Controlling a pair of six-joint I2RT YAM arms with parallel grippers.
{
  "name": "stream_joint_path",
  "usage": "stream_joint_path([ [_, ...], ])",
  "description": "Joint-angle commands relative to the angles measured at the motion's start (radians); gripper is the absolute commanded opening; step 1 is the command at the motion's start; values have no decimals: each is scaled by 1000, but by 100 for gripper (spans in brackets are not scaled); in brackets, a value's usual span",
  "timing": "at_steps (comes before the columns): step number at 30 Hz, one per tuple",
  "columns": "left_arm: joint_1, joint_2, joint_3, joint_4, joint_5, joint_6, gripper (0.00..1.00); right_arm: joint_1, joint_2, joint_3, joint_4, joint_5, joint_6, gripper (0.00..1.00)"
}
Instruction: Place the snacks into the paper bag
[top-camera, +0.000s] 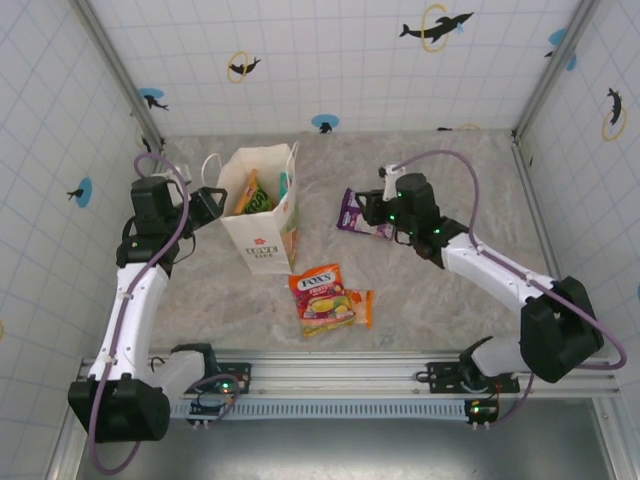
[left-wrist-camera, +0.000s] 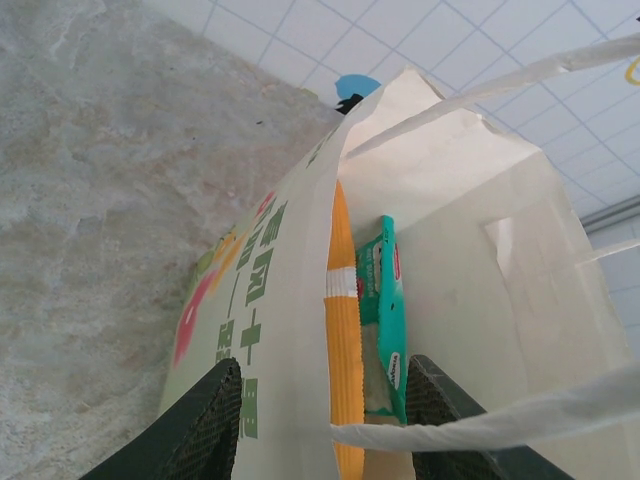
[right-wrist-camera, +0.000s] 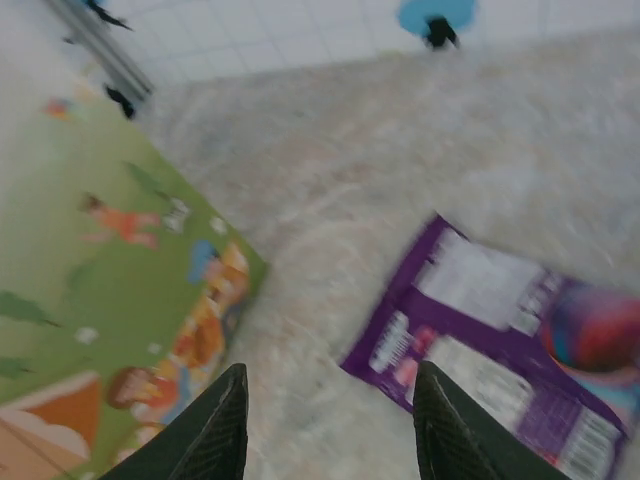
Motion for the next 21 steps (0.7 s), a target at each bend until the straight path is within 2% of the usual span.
stream_joint_path([
  [1, 5, -2, -9, 16, 16, -13, 47, -88, 2, -33, -12, -100, 66, 46],
  [11, 5, -1, -12, 22, 16, -12, 46, -291, 217, -17, 107, -274, 71, 46],
  [21, 5, 7, -8, 31, 0, -10, 46, -341, 468, 135, 161, -256, 68, 50],
])
